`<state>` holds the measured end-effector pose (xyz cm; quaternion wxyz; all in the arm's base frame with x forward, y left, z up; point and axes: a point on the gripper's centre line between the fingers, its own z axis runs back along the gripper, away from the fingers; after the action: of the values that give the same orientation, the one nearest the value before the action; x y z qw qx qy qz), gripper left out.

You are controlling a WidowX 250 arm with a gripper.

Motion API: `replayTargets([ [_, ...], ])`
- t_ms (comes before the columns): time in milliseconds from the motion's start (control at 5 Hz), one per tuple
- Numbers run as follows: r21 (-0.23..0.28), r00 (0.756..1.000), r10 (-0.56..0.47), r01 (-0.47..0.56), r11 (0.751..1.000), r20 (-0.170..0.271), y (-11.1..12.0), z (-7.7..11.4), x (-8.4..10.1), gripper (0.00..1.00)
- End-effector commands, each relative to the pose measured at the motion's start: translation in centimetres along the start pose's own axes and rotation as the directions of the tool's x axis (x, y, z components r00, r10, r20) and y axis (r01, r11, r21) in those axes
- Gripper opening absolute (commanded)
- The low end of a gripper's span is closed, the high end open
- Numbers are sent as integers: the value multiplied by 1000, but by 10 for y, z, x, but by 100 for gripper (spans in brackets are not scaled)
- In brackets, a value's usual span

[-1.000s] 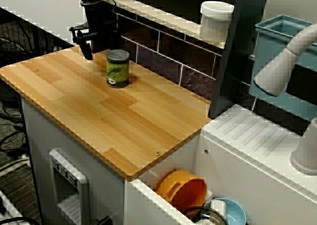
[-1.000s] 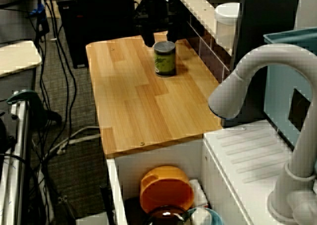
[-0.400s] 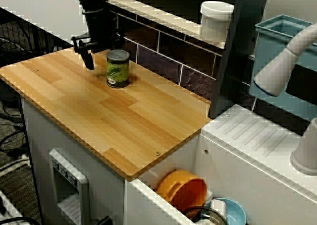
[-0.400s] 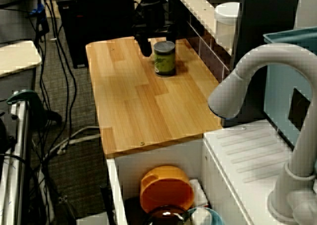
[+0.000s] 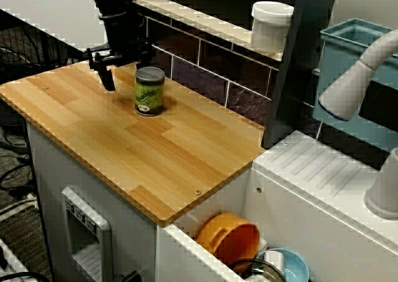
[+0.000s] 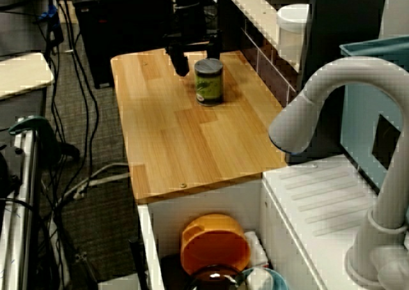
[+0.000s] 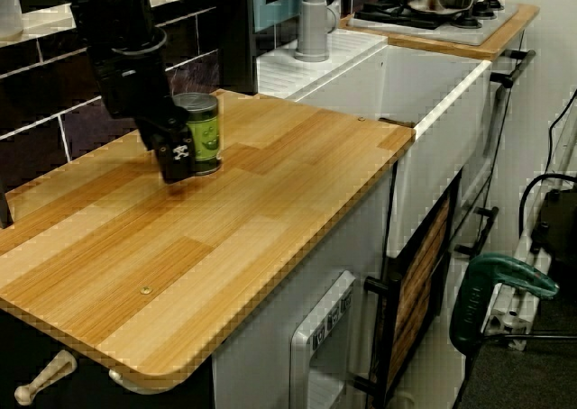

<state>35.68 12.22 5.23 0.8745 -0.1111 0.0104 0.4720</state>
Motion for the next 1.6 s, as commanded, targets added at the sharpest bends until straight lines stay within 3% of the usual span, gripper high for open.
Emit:
replayTargets([
  [0,-35,999,-29,30,999,26,4,34,-20,100],
  [400,-36,999,-48,48,998,-3,13,35,-37,100],
  [600,-38,998,-56,56,998,2,17,36,-41,100],
  [800,-43,998,-48,50,998,28,15,38,-34,100],
  [1200,-48,977,-135,145,988,165,0,48,-9,100],
  [1400,-61,978,-99,111,992,185,-9,42,7,100],
])
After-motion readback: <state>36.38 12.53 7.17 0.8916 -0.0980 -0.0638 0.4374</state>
